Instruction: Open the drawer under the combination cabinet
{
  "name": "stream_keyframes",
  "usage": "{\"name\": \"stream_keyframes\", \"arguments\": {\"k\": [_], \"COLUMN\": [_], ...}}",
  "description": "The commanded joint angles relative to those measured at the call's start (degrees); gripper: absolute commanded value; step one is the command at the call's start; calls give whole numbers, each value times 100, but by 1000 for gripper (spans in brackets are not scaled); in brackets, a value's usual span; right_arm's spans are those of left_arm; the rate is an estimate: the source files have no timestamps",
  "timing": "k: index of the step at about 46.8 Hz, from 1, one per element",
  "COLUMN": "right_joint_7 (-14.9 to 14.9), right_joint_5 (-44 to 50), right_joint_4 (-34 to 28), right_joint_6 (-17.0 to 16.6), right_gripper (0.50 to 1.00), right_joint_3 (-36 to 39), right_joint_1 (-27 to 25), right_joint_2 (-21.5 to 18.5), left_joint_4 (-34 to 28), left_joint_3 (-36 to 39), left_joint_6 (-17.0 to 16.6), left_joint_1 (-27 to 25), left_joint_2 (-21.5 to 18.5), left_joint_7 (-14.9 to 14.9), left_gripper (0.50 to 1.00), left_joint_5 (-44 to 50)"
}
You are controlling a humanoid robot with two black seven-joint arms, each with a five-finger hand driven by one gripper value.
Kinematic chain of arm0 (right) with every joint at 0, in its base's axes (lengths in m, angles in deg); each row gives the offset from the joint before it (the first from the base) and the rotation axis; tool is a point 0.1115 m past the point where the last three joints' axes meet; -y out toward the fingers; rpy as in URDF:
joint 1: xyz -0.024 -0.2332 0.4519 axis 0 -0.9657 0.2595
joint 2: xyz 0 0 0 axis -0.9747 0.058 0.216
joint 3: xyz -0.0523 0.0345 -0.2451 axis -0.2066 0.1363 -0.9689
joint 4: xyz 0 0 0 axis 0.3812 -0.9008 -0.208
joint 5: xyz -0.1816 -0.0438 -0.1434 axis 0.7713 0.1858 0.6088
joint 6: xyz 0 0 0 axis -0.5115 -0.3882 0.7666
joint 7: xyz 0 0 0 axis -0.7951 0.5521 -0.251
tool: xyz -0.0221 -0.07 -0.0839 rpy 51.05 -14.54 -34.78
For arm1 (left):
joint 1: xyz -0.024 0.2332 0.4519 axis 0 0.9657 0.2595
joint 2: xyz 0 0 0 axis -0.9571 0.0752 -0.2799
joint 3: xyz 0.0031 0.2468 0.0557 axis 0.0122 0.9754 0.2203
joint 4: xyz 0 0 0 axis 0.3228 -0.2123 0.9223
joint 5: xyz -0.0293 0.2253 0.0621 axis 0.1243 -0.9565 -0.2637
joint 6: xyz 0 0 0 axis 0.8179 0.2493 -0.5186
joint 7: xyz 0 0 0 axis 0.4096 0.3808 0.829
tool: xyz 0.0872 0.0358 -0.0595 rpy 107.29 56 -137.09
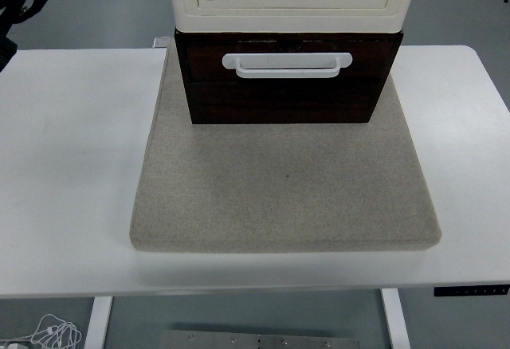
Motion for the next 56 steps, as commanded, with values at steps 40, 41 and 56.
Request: {"name": "stream_keyframes", "arguments": {"k": [40,41,56], "right_joint_7": [0,0,0], "right_joint_5": [0,0,0], "right_joint_4": [0,0,0], "right_joint_6": [1,1,1], "right_gripper": [926,926,926], "right_joint_3": [0,0,0], "right_joint_1": [-1,-1,-1], "right_joint_2": [0,0,0], "left_joint_4": [-3675,-3807,-5118], "left_joint_3": [713,757,1837], "left_joint_6": [315,315,447], "left_joint_1": [-2031,-2058,-2313], "left_joint_2": [-1225,-1225,-1322], "left_joint_7": [-282,-326,-801], "left_gripper": [1000,1000,1000], "left_joint_5": [-1533,-1585,-1946]}}
